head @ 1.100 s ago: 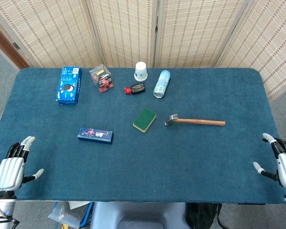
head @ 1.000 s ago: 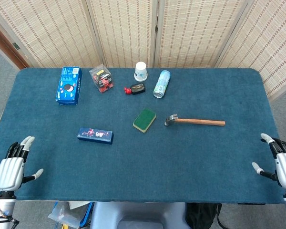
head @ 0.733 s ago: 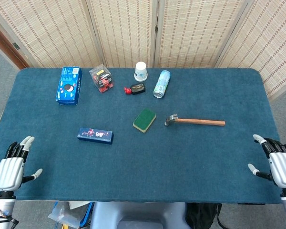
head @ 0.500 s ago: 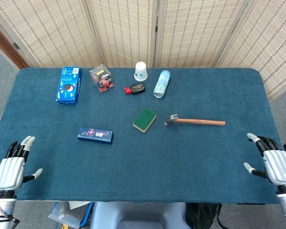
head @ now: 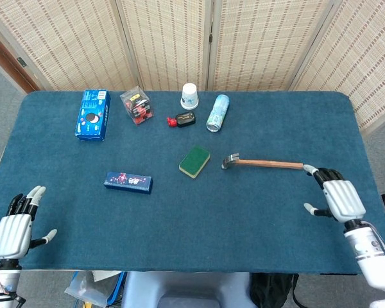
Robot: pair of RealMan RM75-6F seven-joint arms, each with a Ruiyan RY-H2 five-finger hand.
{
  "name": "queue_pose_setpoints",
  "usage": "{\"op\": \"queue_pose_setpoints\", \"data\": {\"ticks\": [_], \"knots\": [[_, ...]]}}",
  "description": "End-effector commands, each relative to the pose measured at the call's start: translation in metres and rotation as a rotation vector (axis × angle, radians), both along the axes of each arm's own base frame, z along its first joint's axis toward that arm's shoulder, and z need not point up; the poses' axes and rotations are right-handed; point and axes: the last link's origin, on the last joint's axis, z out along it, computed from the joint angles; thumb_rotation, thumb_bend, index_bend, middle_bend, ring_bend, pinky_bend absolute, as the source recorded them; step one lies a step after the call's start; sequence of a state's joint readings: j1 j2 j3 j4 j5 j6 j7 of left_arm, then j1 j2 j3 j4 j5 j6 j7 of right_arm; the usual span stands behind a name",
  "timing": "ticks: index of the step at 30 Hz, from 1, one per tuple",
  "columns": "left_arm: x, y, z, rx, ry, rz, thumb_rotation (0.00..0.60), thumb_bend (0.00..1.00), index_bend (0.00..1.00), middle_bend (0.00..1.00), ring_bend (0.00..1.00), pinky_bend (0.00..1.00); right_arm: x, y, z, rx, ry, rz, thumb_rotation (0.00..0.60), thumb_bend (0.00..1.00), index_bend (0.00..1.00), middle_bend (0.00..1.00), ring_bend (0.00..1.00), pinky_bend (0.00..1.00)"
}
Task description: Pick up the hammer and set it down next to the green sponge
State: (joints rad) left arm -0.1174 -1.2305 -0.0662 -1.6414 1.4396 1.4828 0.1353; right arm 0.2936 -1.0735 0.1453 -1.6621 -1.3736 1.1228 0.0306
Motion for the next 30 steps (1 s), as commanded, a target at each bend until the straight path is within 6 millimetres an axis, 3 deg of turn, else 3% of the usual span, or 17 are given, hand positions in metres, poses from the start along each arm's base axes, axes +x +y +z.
{"op": "queue_pose_setpoints", "data": {"ticks": [1,8,14,30], "knots": [[-0.002,-0.002,0.0,-0.003,-0.008,0.009,0.6,0.13,0.06,0.09,0.15,0.09,0.018,-0.041,-0.02,0.071,-0.011,-0.003,0.6,0.19,0.11,0.25,0.15,0.14],[-0.007,-0.007,0.002,0.001,-0.01,0.028,0.6,0.13,0.06,0.09,0.15,0.09,0.031,-0.09,-0.05,0.127,0.029,0.015,0.6,0.19,0.12,0.25,0.15,0.14],[-0.009,-0.009,0.002,0.002,-0.009,0.037,0.6,0.13,0.06,0.09,0.15,0.09,0.034,-0.124,-0.073,0.13,0.07,0.019,0.6,0.18,0.25,0.3,0.16,0.14],[-0.013,-0.01,0.002,0.001,-0.006,0.056,0.6,0.13,0.06,0.09,0.15,0.09,0.046,-0.163,-0.125,0.205,0.081,0.004,0.6,0.19,0.27,0.34,0.2,0.21]]}}
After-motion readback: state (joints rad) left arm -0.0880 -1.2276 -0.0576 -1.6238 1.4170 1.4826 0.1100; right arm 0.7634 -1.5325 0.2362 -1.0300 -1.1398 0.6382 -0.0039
